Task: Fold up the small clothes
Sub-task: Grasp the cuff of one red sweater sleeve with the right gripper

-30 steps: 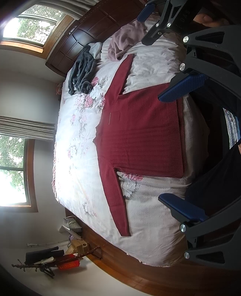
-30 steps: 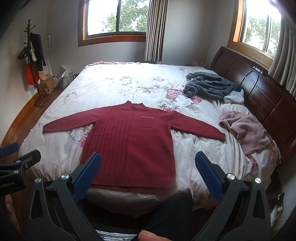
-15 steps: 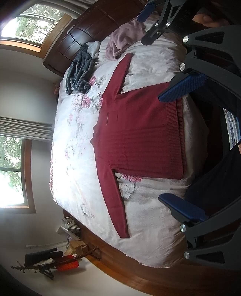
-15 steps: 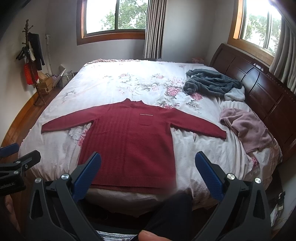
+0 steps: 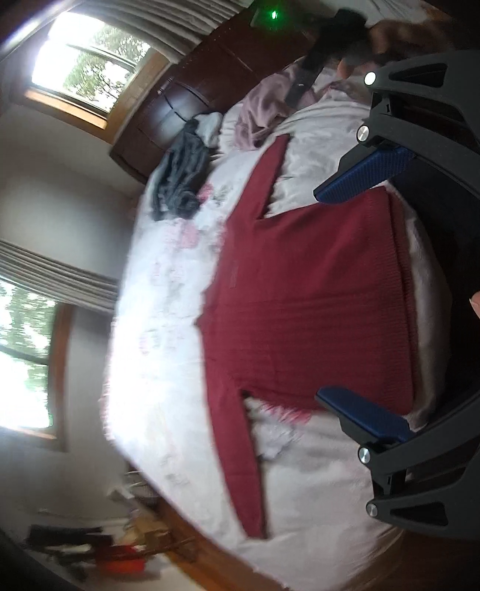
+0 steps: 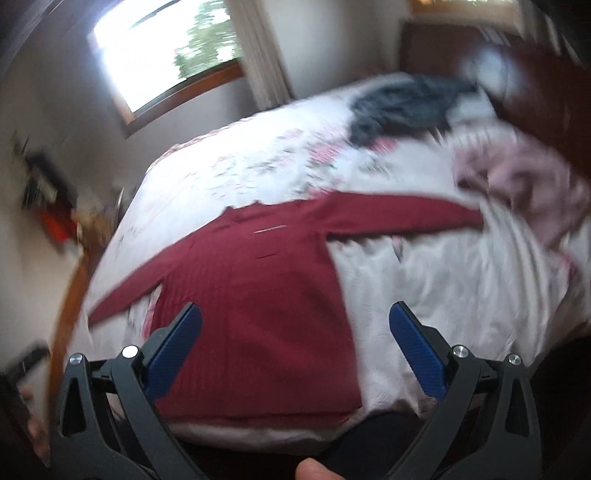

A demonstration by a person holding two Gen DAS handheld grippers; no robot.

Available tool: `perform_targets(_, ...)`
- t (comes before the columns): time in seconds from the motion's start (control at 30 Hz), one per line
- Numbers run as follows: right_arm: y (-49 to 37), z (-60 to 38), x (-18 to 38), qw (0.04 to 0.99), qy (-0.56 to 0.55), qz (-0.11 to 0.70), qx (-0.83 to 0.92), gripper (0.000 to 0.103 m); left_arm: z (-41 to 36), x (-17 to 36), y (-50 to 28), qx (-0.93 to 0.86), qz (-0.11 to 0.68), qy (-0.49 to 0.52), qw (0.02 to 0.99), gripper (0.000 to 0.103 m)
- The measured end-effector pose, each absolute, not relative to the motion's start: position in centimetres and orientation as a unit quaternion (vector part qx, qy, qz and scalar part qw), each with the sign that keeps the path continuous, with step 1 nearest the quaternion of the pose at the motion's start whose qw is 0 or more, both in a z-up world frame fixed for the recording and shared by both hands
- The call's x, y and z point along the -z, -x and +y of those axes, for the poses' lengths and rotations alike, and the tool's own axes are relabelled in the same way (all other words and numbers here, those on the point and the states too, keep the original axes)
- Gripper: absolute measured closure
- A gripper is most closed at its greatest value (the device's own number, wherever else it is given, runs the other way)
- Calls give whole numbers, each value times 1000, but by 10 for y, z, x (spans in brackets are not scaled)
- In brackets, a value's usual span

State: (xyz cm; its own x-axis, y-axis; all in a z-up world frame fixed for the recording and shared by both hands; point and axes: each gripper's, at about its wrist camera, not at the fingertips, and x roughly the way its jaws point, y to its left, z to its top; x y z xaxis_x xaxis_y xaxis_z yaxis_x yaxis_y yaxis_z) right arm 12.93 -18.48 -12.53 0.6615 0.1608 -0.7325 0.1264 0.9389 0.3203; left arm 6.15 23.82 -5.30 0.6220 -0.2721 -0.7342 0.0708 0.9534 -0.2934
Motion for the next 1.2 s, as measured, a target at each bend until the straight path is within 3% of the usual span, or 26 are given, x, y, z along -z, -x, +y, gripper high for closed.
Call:
perform_targets(0.07,-145,-227,147,876,-239,419,5,15,233,67,-78,93,448,127,880,4)
perform_targets(0.1,-157,-256,166,858,-291,424,10,32,231,74,-86,96,460,136,872,4)
perform_targets(0.13,-165,-278,181,841,-327,431,15,40,230,80,-89,99,466,144,867,4)
perform_targets(0.37,-214,-426,295,723,-576,380,30,51,206,103,-118,130,483,158,851,4)
perform_targets(0.57,-253,-504,352,678,-659,318,67,68,189,123,-145,124,506,162,838,4)
perform_targets(0.8,-293,-562,403,650,-687,301,121,68,181,142,-161,117,527,165,825,4)
perform_targets(1.2,-324,-580,429,651,-674,310,158,70,191,168,-176,113,544,198,807,4)
